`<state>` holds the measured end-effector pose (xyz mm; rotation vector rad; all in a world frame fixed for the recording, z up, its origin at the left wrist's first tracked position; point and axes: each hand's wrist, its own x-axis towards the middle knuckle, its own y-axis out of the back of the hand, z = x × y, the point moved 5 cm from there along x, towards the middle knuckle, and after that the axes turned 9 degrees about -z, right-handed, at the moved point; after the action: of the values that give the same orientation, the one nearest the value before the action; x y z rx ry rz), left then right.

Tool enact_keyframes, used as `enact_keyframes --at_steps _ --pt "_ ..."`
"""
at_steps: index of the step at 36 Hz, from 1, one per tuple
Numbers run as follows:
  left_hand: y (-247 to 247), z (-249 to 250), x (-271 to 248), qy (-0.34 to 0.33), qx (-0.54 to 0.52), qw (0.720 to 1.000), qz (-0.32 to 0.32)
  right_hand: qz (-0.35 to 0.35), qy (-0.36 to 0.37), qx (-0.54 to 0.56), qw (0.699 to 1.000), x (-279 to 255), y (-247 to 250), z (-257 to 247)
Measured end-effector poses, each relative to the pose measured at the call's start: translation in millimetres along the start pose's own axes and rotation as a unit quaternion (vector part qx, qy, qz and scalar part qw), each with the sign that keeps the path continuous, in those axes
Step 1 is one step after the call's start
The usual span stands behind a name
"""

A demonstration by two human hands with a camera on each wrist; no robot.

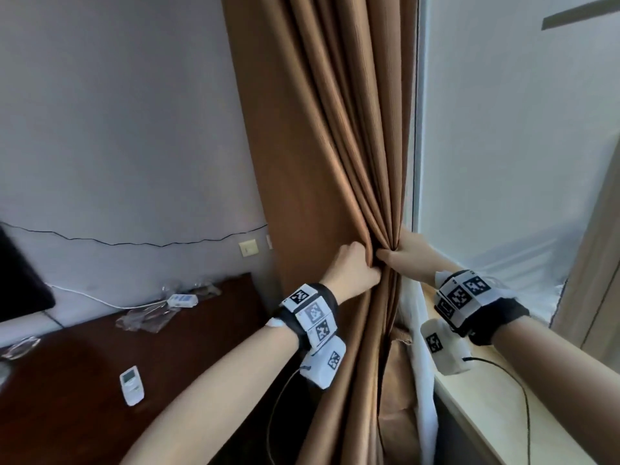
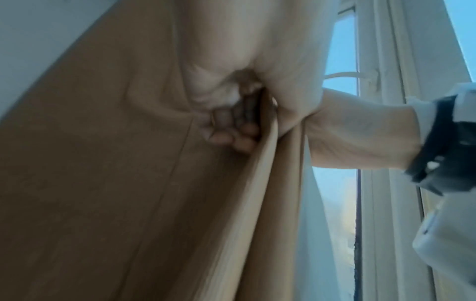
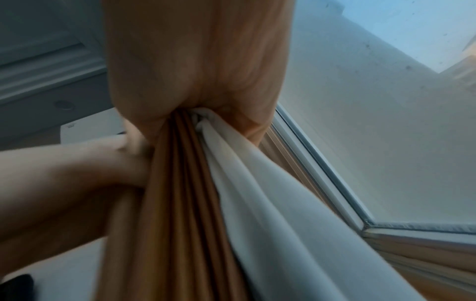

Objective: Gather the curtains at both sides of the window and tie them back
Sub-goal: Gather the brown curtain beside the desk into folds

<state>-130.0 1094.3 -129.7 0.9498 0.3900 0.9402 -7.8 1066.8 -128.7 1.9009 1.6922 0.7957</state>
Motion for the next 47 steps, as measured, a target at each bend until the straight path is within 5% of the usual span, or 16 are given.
enact_keyframes --at_steps 9,13,18,20,25,30,35,39,47 --pt "-20.4 8.3 0.6 -0.059 0.078 0.989 -0.114 0.02 -0.038 0.122 0.992 0.5 1.2 3.1" --pt "-27.9 4.3 5.7 -0.069 0.089 0.981 -0.16 0.032 -0.041 0.059 0.997 4.2 1.9 7.5" --pt "-14.8 -20.5 15.2 -0.078 -0.087 0.961 -0.251 0.045 0.003 0.032 0.998 -4.2 5.5 -0.5" --pt "2.7 -39.7 28.5 -0.077 -0.162 0.961 -0.21 0.031 0.013 0.026 0.999 -5.1 5.8 -2.3" --pt "46.5 -135.3 74.9 0.062 -0.183 0.979 0.06 -0.004 0.019 0.03 0.999 -8.0 6.7 -3.0" --pt "68.0 -236.0 99.3 0.203 -0.252 0.921 0.218 0.002 0.016 0.037 0.999 -13.2 10.3 -1.6" --pt "74.4 -257.0 99.1 0.22 -0.316 0.894 0.229 0.006 0.013 0.032 0.999 -13.7 15.3 1.7" --pt "64.6 -264.3 106.1 0.204 -0.396 0.878 0.176 0.006 0.009 0.037 0.999 -10.4 17.2 4.3" --pt "61.5 -222.0 78.8 0.213 -0.27 0.914 0.216 0.031 -0.005 0.054 0.998 -2.3 13.4 10.5"
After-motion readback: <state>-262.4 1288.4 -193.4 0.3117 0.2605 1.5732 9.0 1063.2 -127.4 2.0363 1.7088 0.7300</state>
